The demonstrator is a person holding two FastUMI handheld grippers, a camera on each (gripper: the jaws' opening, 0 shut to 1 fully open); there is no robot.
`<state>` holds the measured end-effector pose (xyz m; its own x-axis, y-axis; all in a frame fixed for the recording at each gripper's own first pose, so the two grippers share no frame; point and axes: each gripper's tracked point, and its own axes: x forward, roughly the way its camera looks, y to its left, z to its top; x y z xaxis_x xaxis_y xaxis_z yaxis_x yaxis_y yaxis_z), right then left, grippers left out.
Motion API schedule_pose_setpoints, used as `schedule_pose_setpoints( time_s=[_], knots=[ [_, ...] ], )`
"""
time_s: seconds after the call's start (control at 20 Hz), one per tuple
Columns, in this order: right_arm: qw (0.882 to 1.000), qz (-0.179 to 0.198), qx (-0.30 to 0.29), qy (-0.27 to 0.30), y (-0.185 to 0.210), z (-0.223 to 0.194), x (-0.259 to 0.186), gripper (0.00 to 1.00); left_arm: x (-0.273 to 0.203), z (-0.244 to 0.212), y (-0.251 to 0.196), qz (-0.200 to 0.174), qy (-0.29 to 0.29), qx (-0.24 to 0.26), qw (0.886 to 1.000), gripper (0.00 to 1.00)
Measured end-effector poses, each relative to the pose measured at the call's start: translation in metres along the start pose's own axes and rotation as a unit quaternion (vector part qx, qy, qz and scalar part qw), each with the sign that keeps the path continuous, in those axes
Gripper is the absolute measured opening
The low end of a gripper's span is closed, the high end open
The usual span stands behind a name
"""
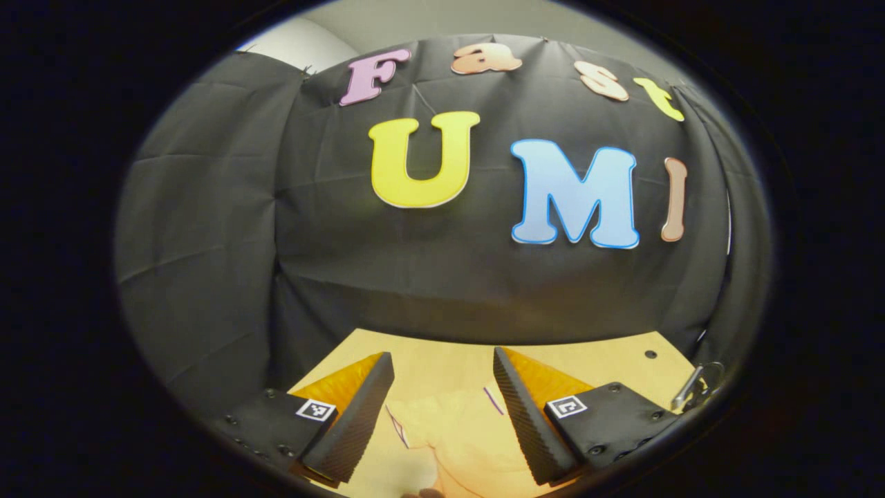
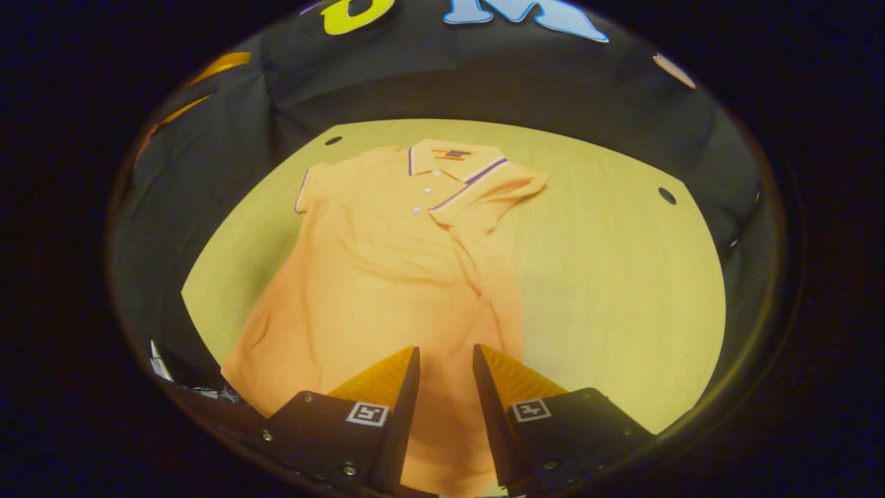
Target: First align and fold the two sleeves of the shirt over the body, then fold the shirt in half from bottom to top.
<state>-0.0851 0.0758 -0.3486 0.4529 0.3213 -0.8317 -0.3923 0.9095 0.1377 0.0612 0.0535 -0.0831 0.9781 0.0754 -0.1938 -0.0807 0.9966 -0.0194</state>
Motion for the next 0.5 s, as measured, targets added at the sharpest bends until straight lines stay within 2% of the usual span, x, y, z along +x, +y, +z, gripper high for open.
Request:
schedule_pose_setpoints(
  time_s=[0.2, 0.5],
  knots=[
    [0.999, -0.006, 0.044, 0.024, -0.002, -0.038, -0.015, 0.49, 0.030, -0.052, 0.012, 0.005, 0.063, -0.015, 0.998, 0.95],
    [0.997, -0.023, 0.064, 0.031, -0.012, -0.058, -0.034, 0.50, 0.061, -0.153, 0.034, 0.027, 0.169, -0.035, 0.985, 0.94]
  ],
)
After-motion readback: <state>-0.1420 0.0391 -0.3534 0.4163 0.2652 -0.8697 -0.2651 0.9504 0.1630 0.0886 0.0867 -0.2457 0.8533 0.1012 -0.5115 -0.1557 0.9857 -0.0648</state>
